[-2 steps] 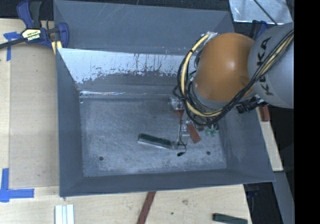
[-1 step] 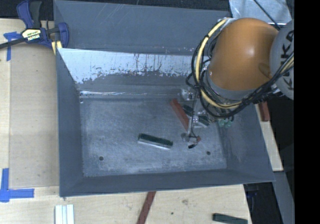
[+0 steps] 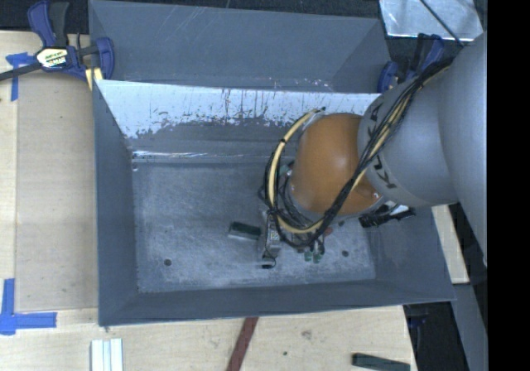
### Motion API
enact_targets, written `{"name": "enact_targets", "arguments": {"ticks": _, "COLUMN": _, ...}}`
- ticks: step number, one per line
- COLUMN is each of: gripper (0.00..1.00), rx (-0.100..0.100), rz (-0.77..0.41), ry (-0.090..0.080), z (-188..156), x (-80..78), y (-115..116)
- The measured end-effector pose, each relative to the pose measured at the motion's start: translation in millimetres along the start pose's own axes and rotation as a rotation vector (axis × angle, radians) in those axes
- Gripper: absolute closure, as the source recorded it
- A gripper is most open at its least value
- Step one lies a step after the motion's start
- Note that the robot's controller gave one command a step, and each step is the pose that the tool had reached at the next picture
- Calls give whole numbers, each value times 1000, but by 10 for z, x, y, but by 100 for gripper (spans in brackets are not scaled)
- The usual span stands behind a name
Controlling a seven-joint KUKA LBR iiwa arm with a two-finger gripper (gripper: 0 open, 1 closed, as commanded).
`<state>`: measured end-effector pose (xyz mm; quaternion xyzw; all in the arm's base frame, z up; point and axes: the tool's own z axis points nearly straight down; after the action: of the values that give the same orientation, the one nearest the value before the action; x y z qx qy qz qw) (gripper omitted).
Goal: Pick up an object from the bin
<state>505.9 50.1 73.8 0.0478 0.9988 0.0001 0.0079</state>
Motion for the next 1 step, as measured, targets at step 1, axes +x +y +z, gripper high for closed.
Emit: {"name": "enact_targets", "arguments": {"ticks": 1, "gripper": 0, "rx": 1, "rz": -1, "ry": 12, "z": 33, "x": 39, "y": 4}}
